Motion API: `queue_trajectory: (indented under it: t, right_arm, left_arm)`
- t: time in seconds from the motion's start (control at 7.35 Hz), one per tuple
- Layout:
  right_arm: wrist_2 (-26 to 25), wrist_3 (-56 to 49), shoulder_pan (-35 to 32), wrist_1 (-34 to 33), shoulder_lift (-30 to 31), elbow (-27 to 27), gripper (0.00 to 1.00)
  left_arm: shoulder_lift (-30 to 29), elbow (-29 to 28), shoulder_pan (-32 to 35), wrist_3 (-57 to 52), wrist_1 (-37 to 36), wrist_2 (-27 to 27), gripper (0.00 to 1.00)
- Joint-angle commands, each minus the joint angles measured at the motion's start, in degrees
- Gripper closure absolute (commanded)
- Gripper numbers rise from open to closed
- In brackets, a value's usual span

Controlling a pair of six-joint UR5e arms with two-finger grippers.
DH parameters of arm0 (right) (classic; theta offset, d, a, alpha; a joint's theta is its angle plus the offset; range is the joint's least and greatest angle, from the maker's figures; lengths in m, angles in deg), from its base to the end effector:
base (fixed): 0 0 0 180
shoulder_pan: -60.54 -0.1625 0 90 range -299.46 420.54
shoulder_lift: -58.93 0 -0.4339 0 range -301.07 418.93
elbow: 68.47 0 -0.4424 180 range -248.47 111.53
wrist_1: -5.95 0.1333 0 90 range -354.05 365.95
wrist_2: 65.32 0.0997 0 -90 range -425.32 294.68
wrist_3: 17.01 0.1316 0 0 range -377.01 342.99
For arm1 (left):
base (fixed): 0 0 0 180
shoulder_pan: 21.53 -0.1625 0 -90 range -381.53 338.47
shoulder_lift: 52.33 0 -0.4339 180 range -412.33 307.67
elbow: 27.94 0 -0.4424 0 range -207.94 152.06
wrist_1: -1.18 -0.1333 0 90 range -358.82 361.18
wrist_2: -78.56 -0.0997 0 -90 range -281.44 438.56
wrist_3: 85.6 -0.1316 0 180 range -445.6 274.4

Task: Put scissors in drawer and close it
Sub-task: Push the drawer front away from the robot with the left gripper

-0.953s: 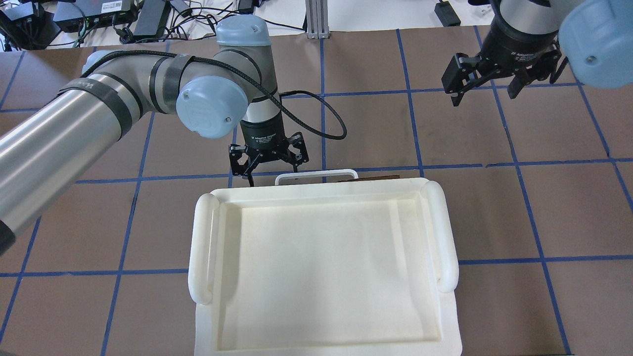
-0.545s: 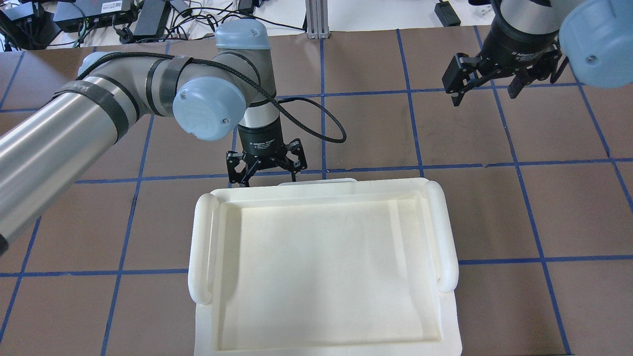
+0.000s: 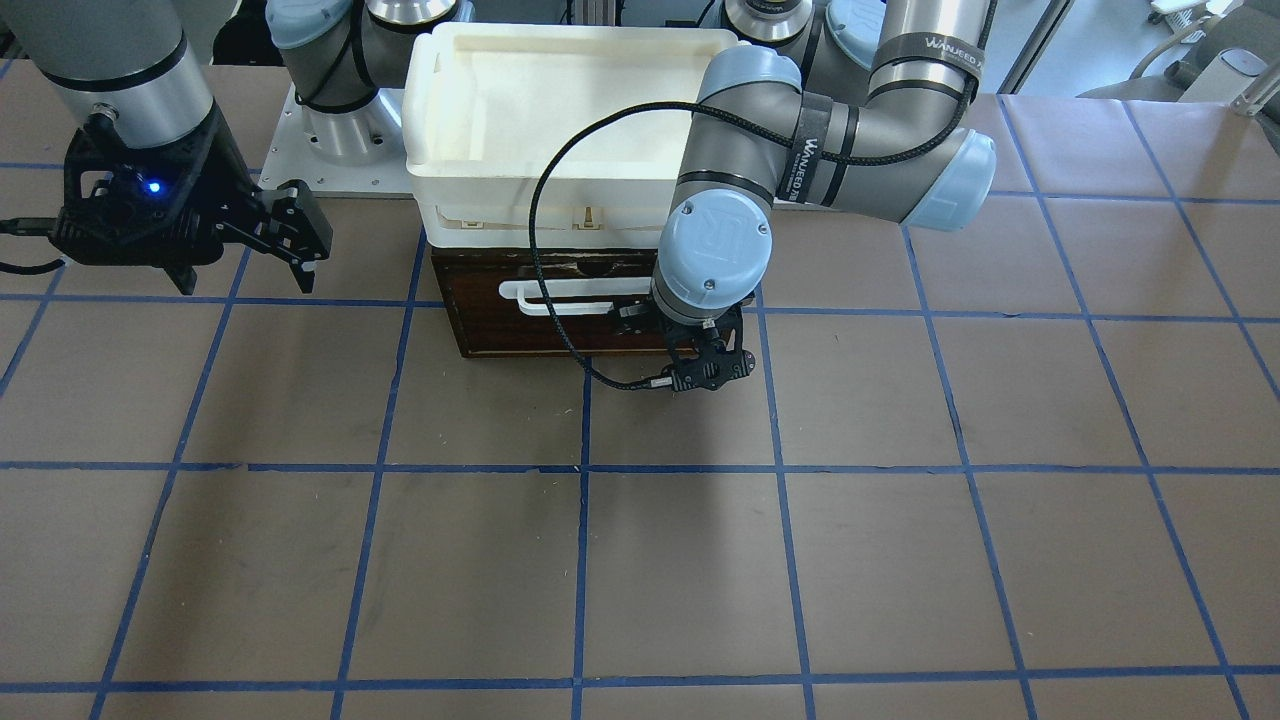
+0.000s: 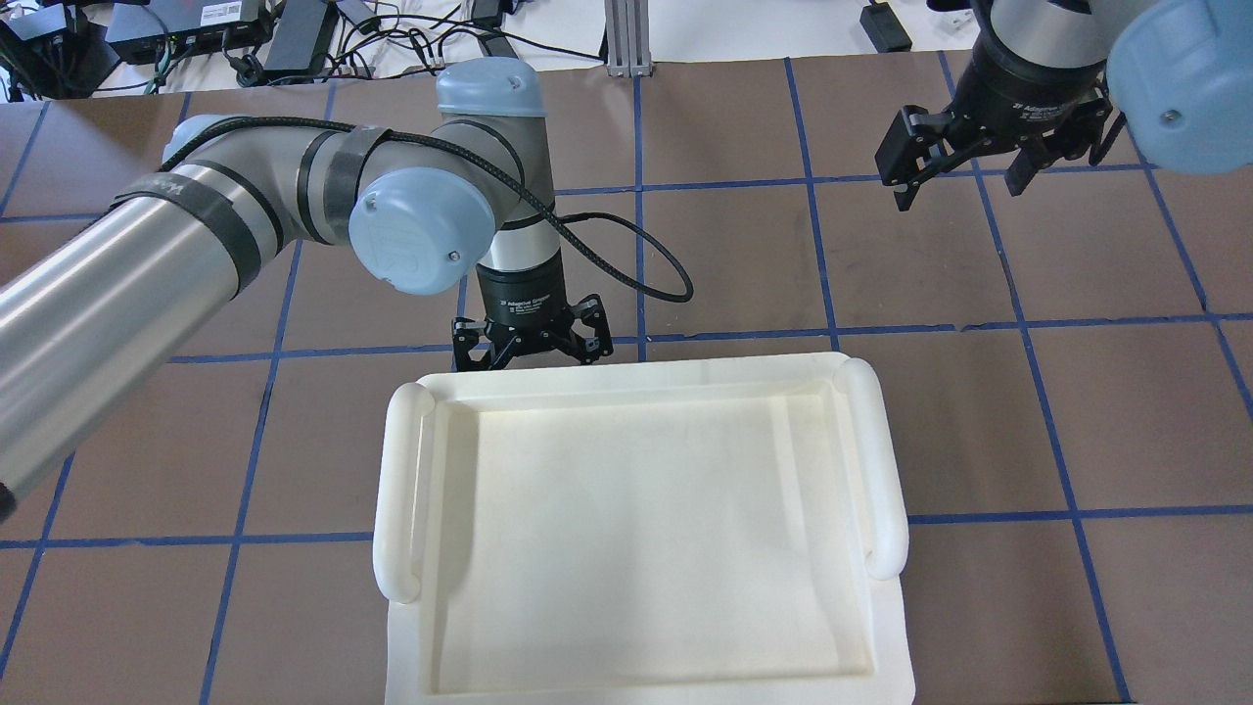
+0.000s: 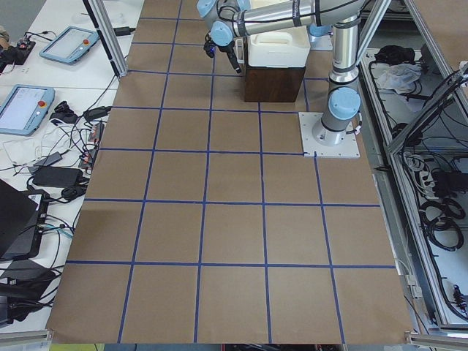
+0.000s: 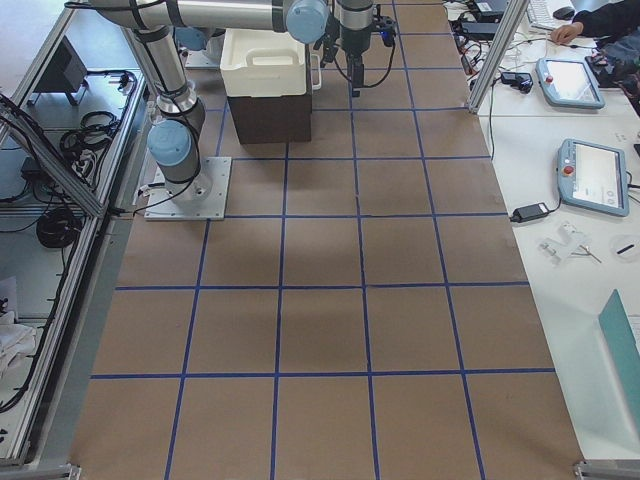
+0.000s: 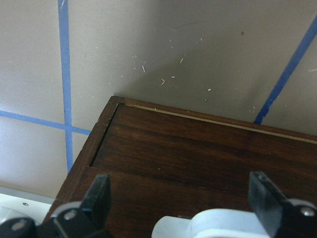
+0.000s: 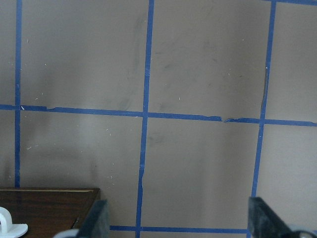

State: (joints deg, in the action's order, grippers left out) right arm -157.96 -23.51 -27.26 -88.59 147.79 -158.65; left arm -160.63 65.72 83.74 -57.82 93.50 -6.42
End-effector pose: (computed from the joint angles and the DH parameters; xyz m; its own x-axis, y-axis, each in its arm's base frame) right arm 0.1057 -0.5623 0.4605 -0.9960 -0.0723 0.0521 -0.0749 0.9959 -0.0506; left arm -0.2934 -0.5248 0.2485 -0.9705 -0.2084 -0.1211 -0.2399 0.8841 0.4010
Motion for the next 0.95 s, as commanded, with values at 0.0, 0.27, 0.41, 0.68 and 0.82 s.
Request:
queue_trajectory:
  t: [0.0, 0.27, 0.41, 0.68, 0.82]
  right_arm:
    - [0.0, 0.0, 0.0, 0.0, 0.0, 0.0, 0.00]
    - [0.0, 0.0, 0.0, 0.0, 0.0, 0.0, 0.00]
    - [0.0, 0.0, 0.0, 0.0, 0.0, 0.0, 0.00]
    - [0.0, 0.0, 0.0, 0.0, 0.0, 0.0, 0.00]
    - [0.0, 0.0, 0.0, 0.0, -0.1, 0.0, 0.00]
  left_arm:
    - [0.1, 0.2, 0.5, 1.6, 0.1, 0.0, 0.00]
    - [0.5, 0.2, 0.5, 1.8, 1.0, 0.1, 0.00]
    - [0.6, 0.1, 0.5, 1.8, 1.5, -0.1, 0.00]
    - [0.2, -0.7, -0.4, 0.5, 0.8, -0.9, 0.00]
    - [0.4, -1.7, -1.1, -1.9, -0.2, -1.0, 0.00]
